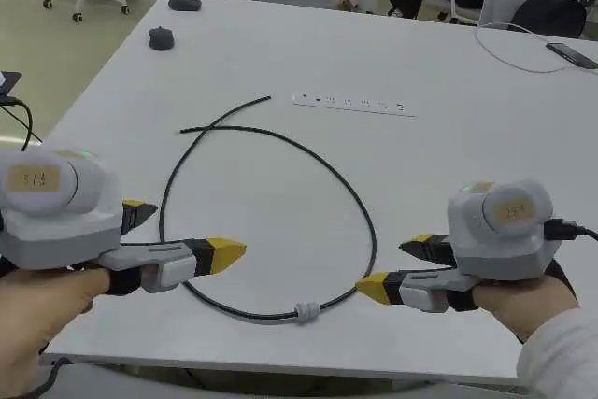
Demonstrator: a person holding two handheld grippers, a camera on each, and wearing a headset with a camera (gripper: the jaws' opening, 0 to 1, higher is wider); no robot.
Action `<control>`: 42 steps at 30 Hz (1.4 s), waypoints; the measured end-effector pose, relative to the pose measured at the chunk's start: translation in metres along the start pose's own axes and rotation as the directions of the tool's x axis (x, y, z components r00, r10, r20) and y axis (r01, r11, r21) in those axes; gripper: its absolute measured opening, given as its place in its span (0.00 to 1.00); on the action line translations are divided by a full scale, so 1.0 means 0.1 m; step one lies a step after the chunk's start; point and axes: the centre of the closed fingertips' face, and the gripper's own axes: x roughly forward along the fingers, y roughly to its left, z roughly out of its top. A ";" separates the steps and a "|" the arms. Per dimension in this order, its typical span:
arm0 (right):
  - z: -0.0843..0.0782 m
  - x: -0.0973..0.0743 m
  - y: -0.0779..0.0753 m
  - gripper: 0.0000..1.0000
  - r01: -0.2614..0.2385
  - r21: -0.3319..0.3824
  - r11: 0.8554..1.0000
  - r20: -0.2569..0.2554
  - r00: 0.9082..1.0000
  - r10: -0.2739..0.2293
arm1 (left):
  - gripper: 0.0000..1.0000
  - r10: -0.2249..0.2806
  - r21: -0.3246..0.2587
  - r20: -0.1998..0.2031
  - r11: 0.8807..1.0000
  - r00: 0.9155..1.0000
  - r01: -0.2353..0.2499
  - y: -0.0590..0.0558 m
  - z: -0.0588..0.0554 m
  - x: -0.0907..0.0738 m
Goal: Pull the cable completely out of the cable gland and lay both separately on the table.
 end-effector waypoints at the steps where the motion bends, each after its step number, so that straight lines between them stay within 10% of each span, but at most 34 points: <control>1: 0.00 0.00 0.00 0.51 0.002 -0.005 1.000 -0.003 1.000 -0.002 | 0.68 0.003 0.001 0.000 1.000 1.000 -0.003 0.00 0.00 0.00; 27: 0.06 0.07 0.04 0.42 -0.081 0.049 0.996 0.031 0.996 0.079 | 0.66 0.009 -0.013 -0.023 1.000 1.000 -0.009 0.04 -0.05 0.00; 42: 0.13 0.27 0.13 0.34 -0.187 -0.121 0.975 0.003 0.982 0.189 | 0.65 0.002 -0.009 -0.048 1.000 0.999 -0.003 0.03 -0.10 0.01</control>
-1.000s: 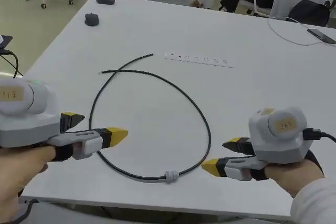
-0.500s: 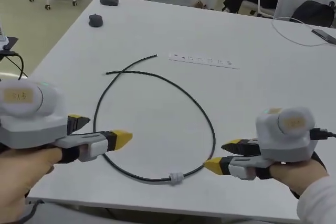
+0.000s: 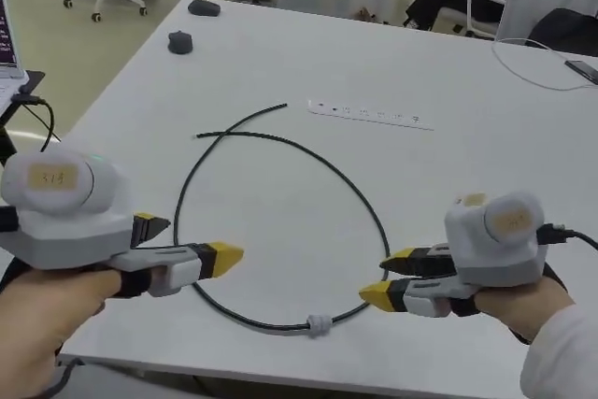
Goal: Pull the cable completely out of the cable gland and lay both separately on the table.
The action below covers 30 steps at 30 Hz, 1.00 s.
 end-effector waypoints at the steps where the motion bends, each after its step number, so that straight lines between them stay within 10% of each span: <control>1: -0.01 0.03 0.01 0.33 -0.013 -0.020 1.000 -0.011 1.000 0.013 | 0.65 -0.001 0.001 -0.001 1.000 1.000 0.001 0.00 0.00 0.00; 14: -0.16 0.35 0.19 0.27 -0.146 -0.222 0.964 -0.117 0.986 0.122 | 0.65 -0.002 -0.004 -0.006 1.000 1.000 0.002 0.01 -0.01 0.00; 20: -0.37 0.52 0.28 0.22 -0.231 -0.355 0.906 -0.216 0.963 0.161 | 0.65 0.000 -0.010 -0.006 1.000 1.000 0.000 0.01 -0.01 0.00; 30: -0.53 0.70 0.31 0.19 -0.279 -0.397 0.874 -0.273 0.945 0.178 | 0.64 0.000 -0.004 -0.018 1.000 1.000 0.000 0.01 -0.04 0.03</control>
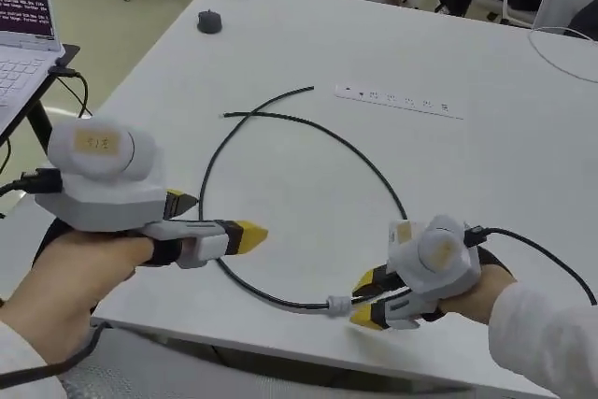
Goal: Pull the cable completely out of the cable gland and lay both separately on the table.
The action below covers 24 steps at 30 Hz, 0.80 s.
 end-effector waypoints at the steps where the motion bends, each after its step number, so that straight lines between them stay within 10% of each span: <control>1: 0.00 0.02 0.00 0.19 -0.002 -0.009 1.000 -0.001 1.000 0.002 | 0.64 0.001 -0.001 -0.001 1.000 1.000 -0.001 0.00 0.00 0.00; 18: 0.04 0.12 -0.05 0.13 0.001 -0.073 0.997 0.030 1.000 0.001 | 0.64 -0.002 0.009 -0.024 1.000 1.000 0.002 -0.01 -0.05 0.03; 24: 0.09 0.04 -0.05 0.12 -0.001 0.066 0.998 0.035 0.999 -0.002 | 0.63 -0.014 0.026 -0.029 1.000 0.999 0.015 -0.05 -0.06 0.05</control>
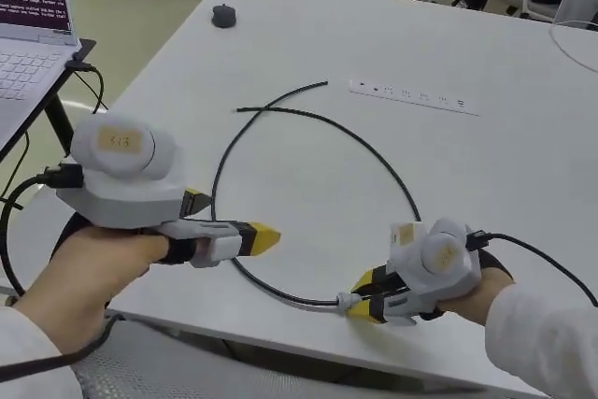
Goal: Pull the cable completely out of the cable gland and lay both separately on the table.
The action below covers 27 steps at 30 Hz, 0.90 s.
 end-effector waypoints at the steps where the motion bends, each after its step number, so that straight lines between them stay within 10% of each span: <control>1: 0.04 -0.03 -0.01 0.12 0.002 -0.006 1.000 0.004 1.000 -0.002 | 0.63 -0.004 0.005 0.000 1.000 1.000 0.004 -0.01 0.00 0.00; 13: 0.61 -0.60 0.03 0.12 0.128 0.006 0.992 0.132 0.983 -0.128 | 0.53 -0.125 0.123 0.065 0.986 0.990 0.116 -0.31 0.15 0.03; 17: 0.82 -0.83 0.08 0.12 0.187 -0.039 0.982 0.164 0.970 -0.178 | 0.46 -0.229 0.183 0.089 0.960 0.969 0.210 -0.56 0.21 0.03; 22: 1.11 -1.02 0.27 0.12 0.221 -0.075 0.972 0.236 0.951 -0.198 | 0.42 -0.363 0.184 0.122 0.923 0.924 0.338 -0.86 0.28 -0.01; 27: 1.25 -1.06 0.45 0.12 0.261 -0.084 0.962 0.271 0.935 -0.230 | 0.40 -0.402 0.167 0.134 0.910 0.906 0.379 -0.93 0.31 -0.04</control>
